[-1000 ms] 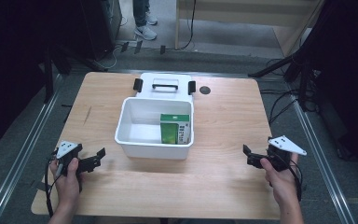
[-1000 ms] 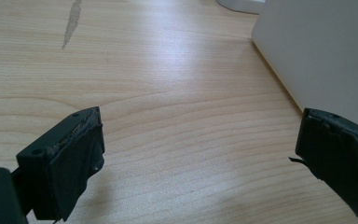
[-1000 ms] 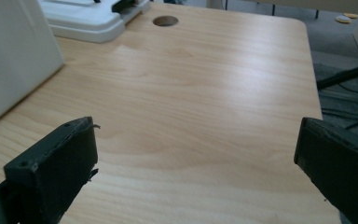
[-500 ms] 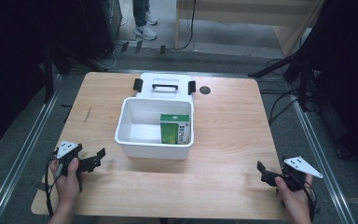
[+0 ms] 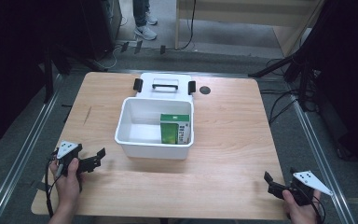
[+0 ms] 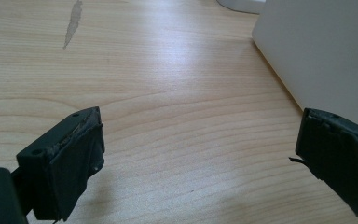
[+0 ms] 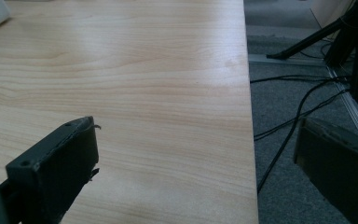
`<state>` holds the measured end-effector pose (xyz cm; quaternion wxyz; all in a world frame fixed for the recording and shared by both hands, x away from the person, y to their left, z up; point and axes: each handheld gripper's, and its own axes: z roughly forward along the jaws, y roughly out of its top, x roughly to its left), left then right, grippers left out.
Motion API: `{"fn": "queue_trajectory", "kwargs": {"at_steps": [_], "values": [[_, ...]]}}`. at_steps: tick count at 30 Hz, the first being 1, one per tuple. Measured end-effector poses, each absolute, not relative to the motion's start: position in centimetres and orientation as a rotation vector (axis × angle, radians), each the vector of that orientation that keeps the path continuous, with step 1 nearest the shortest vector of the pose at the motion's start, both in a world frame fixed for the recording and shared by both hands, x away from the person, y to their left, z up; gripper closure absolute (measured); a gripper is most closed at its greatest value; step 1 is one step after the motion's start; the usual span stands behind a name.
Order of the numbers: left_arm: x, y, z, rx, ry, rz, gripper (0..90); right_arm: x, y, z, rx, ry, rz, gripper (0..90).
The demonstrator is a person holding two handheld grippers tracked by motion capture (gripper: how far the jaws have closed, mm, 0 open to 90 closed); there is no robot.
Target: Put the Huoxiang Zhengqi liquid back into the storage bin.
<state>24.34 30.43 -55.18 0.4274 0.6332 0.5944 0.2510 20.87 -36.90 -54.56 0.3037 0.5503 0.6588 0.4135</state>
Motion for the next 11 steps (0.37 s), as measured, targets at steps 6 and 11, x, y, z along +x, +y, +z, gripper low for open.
{"fn": "queue_trajectory", "kwargs": {"at_steps": [6,11], "values": [[24.37,30.41,-55.19,1.587,1.486,0.627,2.1,20.6,-36.84,-54.56,1.484,1.669,1.073,11.1],[24.37,30.43,-55.19,1.584,1.485,0.625,2.1,20.89,-36.69,-54.59,1.518,1.666,1.027,12.4]]}}
